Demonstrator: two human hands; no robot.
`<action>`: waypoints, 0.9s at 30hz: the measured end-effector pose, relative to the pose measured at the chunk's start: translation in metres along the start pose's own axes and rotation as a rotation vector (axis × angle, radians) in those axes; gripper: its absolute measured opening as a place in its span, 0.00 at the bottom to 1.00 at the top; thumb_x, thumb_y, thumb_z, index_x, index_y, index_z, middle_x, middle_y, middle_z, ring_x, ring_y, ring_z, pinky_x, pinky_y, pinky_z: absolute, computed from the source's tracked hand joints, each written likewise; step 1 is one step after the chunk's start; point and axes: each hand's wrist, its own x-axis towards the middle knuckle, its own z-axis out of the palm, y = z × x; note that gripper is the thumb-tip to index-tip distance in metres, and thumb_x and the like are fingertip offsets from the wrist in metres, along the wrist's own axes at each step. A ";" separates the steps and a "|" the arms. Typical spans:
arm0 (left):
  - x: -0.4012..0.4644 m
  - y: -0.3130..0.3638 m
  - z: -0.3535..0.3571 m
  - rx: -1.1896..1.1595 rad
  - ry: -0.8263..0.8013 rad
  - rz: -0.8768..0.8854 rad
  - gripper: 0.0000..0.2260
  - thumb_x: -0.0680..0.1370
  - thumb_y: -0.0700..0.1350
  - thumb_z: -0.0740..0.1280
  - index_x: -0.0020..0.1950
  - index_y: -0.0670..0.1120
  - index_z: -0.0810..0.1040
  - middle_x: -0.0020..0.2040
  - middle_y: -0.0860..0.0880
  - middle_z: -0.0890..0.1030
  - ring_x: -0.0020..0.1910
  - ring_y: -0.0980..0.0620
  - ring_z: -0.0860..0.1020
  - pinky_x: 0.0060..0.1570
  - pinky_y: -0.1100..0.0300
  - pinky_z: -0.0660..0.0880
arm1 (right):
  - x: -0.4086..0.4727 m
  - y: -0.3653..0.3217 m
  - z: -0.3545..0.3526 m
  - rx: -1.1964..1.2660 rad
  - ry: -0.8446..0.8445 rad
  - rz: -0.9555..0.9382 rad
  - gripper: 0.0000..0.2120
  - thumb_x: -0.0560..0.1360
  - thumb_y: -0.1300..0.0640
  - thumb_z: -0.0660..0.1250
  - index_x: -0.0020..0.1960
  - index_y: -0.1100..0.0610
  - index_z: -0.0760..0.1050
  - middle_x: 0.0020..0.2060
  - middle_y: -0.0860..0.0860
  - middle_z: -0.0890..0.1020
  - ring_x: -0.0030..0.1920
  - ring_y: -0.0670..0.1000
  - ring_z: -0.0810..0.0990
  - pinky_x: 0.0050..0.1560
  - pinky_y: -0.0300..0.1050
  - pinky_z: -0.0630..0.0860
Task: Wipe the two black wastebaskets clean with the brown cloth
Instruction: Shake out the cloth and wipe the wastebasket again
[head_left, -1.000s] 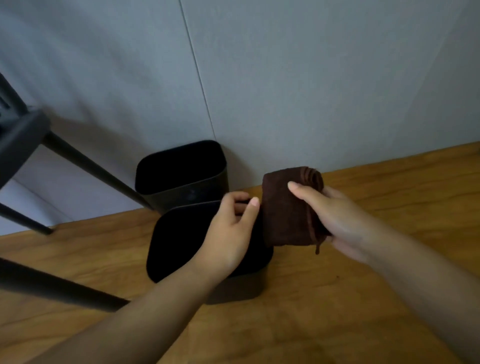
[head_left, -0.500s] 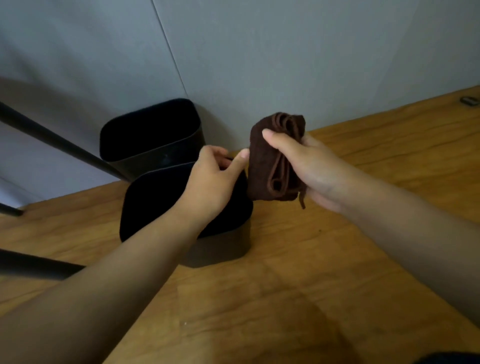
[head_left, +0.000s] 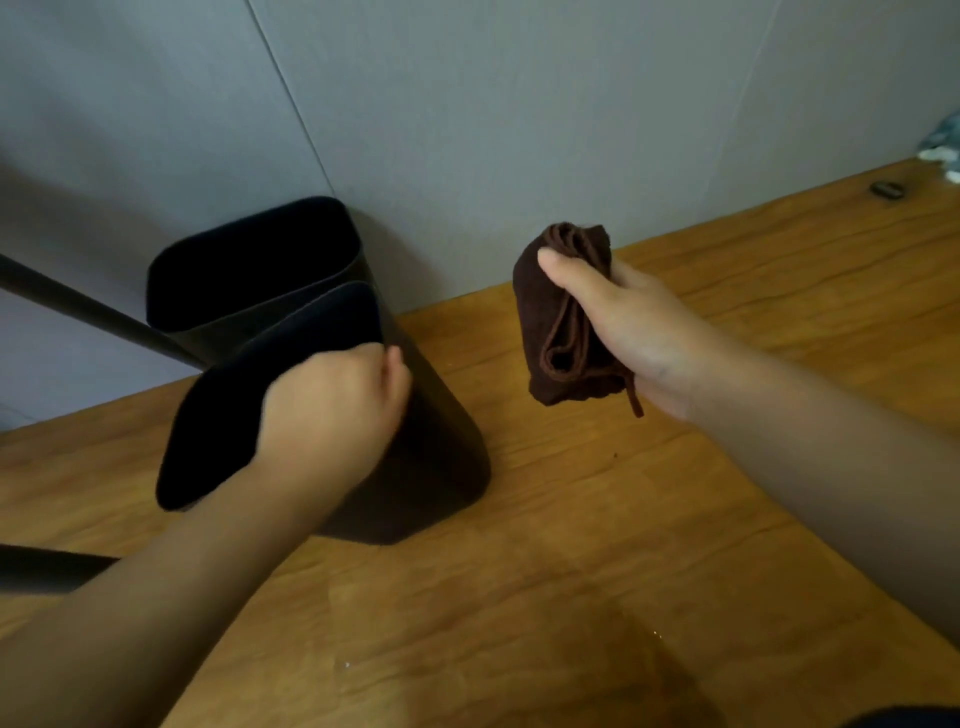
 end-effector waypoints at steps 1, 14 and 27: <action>0.002 -0.008 -0.009 -0.102 0.020 -0.053 0.17 0.82 0.51 0.54 0.37 0.46 0.73 0.30 0.46 0.75 0.27 0.47 0.75 0.30 0.52 0.75 | 0.000 0.001 0.000 -0.016 0.013 0.004 0.13 0.77 0.41 0.63 0.58 0.45 0.75 0.52 0.47 0.82 0.51 0.48 0.82 0.53 0.45 0.78; -0.036 -0.040 0.005 -1.037 0.146 -0.832 0.19 0.82 0.55 0.54 0.48 0.45 0.79 0.44 0.43 0.82 0.45 0.46 0.81 0.45 0.51 0.75 | -0.002 0.032 0.037 -0.485 -0.125 -0.239 0.16 0.77 0.44 0.61 0.65 0.42 0.68 0.56 0.40 0.75 0.53 0.39 0.78 0.48 0.37 0.79; -0.044 -0.044 0.040 -0.910 0.269 -0.765 0.19 0.83 0.49 0.54 0.41 0.46 0.80 0.37 0.47 0.83 0.40 0.46 0.82 0.44 0.50 0.76 | -0.007 0.050 0.130 -0.956 -0.205 -0.786 0.26 0.71 0.47 0.71 0.67 0.43 0.67 0.63 0.44 0.69 0.59 0.47 0.74 0.58 0.45 0.73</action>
